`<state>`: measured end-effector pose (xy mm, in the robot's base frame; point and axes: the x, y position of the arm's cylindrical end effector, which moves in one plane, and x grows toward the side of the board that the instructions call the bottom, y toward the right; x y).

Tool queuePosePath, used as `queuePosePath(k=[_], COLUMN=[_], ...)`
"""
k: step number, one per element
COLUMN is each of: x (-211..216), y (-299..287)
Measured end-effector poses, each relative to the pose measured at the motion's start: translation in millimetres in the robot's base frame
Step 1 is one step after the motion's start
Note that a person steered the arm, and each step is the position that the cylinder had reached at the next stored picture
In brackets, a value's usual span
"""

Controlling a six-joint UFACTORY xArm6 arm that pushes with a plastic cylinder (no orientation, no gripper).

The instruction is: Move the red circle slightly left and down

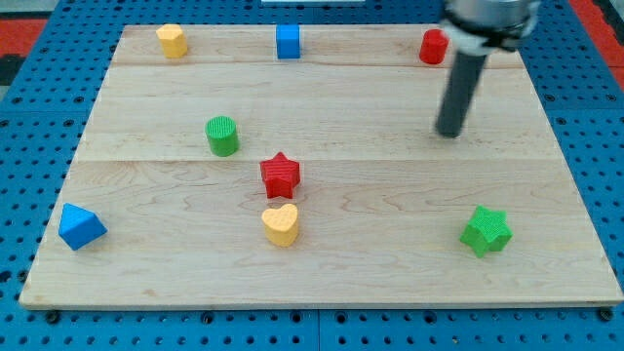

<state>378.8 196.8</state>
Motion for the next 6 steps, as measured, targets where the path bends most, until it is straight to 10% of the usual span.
queuePosePath(k=[3, 6], x=[-138, -122], y=[39, -184])
